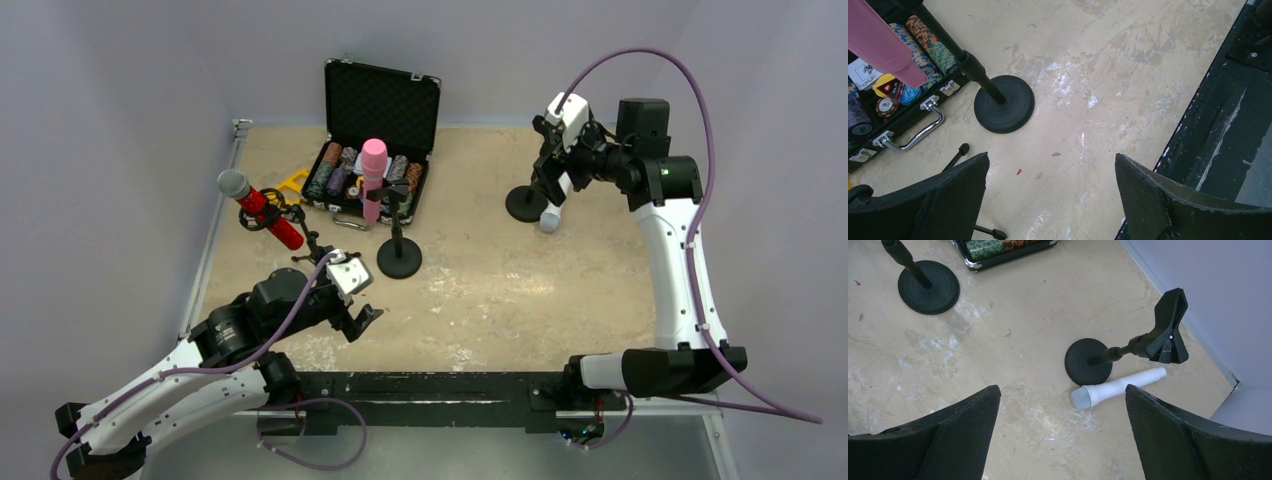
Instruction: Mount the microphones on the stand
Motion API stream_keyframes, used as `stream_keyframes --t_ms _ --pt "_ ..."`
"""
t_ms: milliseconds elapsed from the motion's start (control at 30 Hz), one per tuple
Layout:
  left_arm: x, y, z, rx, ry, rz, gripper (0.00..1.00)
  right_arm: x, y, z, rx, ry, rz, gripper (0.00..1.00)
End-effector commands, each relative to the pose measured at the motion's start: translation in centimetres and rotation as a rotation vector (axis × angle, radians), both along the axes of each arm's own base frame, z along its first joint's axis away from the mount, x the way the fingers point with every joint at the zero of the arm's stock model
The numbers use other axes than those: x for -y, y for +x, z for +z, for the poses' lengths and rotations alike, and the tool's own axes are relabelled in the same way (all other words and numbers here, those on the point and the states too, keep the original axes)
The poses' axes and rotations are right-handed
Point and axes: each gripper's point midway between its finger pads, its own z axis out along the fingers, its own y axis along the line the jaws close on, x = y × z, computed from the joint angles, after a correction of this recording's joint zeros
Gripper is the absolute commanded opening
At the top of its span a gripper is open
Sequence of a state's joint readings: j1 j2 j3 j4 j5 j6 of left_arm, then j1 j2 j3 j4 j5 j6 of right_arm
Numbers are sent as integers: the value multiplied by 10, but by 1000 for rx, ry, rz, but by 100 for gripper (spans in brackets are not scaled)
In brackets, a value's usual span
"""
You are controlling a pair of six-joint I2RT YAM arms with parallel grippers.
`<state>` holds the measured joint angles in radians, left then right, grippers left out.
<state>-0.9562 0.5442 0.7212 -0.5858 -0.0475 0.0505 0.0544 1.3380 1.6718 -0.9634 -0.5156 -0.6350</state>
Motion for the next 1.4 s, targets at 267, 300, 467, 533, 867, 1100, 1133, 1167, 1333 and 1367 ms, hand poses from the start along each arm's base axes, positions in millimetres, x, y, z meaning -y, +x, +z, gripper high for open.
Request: stream_keyframes --t_ms 267,300,467,533,867,1100,1133,1167,1333,1367 --pt "3 3 2 34 -2 -13 99 -2 13 23 68 1 -16 99" --pt "3 3 2 33 -1 -12 99 -2 14 23 66 0 -16 99" --pt "3 4 2 35 -3 -10 99 -3 18 24 67 2 -17 99" --pt "2 4 2 35 -2 -10 99 -4 18 24 67 1 -17 99" --pt "3 4 2 36 -3 -10 99 -8 16 24 59 18 2 99" --pt "3 4 2 35 -3 -12 99 -13 11 23 45 47 21 99" --pt "3 4 2 35 -3 -12 99 -13 11 22 43 47 21 99" --pt "3 4 2 35 -4 -12 99 -13 11 22 41 47 20 99" --pt "3 3 2 35 -4 -14 99 -14 12 22 39 57 17 99" --pt "3 3 2 36 -4 -15 99 -14 13 23 41 59 11 99"
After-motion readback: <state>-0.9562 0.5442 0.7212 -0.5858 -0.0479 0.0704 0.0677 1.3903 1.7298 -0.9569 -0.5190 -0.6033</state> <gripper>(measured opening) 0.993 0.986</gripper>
